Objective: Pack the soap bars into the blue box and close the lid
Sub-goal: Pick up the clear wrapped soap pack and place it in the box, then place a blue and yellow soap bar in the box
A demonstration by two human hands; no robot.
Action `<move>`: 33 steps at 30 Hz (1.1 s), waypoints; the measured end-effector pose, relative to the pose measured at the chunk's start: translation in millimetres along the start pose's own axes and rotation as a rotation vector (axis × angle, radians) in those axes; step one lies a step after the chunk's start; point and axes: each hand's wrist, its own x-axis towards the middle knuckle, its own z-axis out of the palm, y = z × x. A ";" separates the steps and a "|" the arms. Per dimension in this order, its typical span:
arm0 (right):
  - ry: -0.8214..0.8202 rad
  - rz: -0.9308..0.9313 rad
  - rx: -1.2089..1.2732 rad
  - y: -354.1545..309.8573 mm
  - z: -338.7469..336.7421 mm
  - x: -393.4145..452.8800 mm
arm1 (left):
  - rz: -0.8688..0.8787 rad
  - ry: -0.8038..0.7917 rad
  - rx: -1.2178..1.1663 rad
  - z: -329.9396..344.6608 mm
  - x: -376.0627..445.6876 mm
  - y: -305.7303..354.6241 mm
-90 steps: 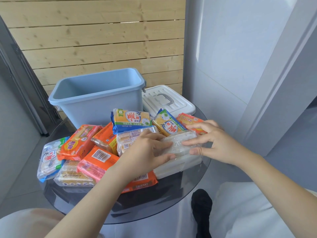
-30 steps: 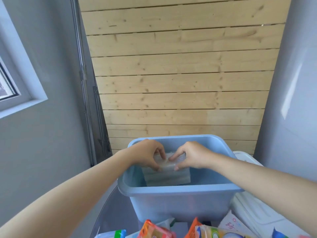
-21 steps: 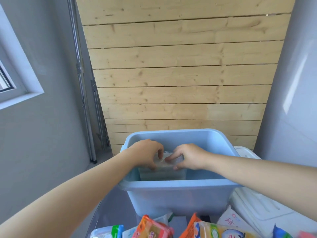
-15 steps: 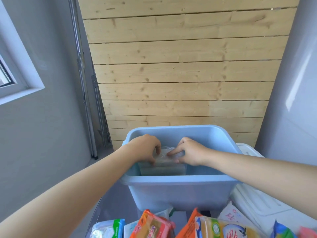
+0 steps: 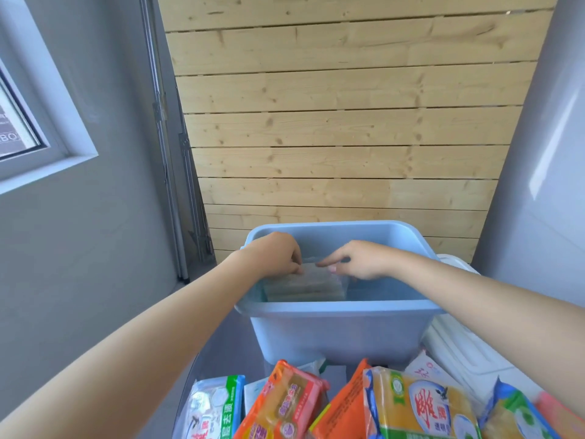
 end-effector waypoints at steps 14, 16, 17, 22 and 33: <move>0.465 -0.186 0.115 -24.1 33.2 -167.2 | 0.246 0.300 -0.562 19.3 -143.9 75.8; 0.385 -0.144 0.069 -13.1 51.0 -182.6 | 0.212 0.215 -0.556 38.9 -152.2 90.1; 0.319 -0.101 0.056 -6.7 59.7 -189.0 | 0.172 0.167 -0.553 49.9 -154.8 97.4; 0.189 0.051 0.070 19.3 90.0 -200.7 | -0.042 0.051 -0.665 94.4 -146.5 118.9; 0.462 0.105 0.433 24.4 76.0 -219.1 | -0.138 0.218 -1.250 68.9 -156.9 122.2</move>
